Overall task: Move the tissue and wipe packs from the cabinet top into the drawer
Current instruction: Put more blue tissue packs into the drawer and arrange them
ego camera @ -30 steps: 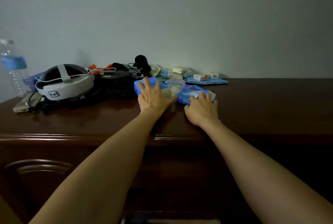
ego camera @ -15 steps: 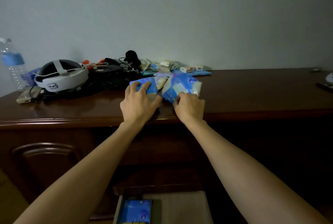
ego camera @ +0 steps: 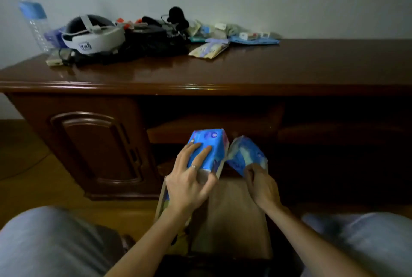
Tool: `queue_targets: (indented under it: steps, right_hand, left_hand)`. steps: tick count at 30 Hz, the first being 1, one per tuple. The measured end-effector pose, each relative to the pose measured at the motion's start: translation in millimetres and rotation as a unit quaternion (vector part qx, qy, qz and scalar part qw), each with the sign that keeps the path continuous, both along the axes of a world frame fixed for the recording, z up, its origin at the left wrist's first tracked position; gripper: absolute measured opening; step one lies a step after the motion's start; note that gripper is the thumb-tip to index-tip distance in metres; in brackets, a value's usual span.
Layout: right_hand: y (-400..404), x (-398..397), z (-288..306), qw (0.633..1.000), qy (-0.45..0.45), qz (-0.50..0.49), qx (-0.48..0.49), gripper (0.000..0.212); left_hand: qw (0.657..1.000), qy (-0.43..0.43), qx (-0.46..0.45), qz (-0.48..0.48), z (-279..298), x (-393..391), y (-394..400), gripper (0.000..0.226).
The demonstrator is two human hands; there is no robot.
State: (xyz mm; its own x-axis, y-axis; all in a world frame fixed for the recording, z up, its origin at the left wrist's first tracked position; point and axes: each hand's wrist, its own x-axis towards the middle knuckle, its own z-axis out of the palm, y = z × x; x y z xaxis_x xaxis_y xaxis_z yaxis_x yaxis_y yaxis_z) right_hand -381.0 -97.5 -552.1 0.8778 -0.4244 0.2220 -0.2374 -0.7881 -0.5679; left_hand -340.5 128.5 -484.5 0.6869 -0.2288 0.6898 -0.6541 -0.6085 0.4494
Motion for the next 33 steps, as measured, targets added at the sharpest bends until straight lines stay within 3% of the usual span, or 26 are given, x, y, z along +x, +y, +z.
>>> queue_targets:
  steps: [3,6,10,13,14,18,20,22,24,26,29,33]
  right_hand:
    - [4.5,-17.0,-54.2,0.978,0.204,0.037,-0.014,0.007]
    - [23.2,-25.9,-97.4,0.937,0.337,0.083,-0.039,0.014]
    - [47.0,-28.9,-143.7,0.874,0.450,0.150,-0.107,0.032]
    - [56.1,-21.9,-163.7,0.804,0.554,0.202,-0.080,0.054]
    - [58.3,-14.5,-164.2,0.799,0.564,0.202,-0.055,0.051]
    - [69.2,42.3,-165.4,0.891,0.416,0.168,-0.069,0.023]
    - [86.1,72.4,-171.7,0.924,0.341,0.172,0.035,0.025]
    - [105.5,93.1,-176.5,0.922,0.292,0.207,0.147,0.048]
    - [115.4,107.2,-185.3,0.911,0.289,0.205,0.213,0.050]
    - [114.6,119.9,-200.4,0.906,0.316,0.233,0.158,0.052]
    - [111.8,137.8,-213.5,0.911,0.335,0.242,-0.007,0.063]
    - [121.3,170.9,-222.9,0.941,0.256,0.175,0.137,0.048]
  left_hand:
    - [0.988,0.148,0.026,0.046,-56.1,-14.7,11.5,0.053]
    - [0.963,0.243,0.068,0.091,-103.0,-18.3,23.5,0.060]
    - [0.946,0.290,0.112,0.091,-144.5,-20.8,36.0,0.062]
    - [0.939,0.303,0.130,0.101,-160.9,-20.4,39.4,0.060]
    - [0.939,0.302,0.131,0.101,-164.5,-19.4,41.3,0.058]
    - [0.942,0.288,0.138,0.105,-174.5,-14.1,60.9,0.052]
    - [0.939,0.293,0.137,0.116,-177.2,-11.4,73.8,0.051]
    - [0.936,0.300,0.138,0.123,-180.7,-10.5,84.7,0.052]
    - [0.935,0.305,0.143,0.115,-184.8,-11.2,93.0,0.053]
    - [0.935,0.304,0.152,0.100,-188.2,-11.7,98.0,0.055]
    - [0.933,0.312,0.149,0.101,-188.3,-9.1,100.8,0.056]
    - [0.937,0.310,0.138,0.089,-191.1,-6.9,103.7,0.059]
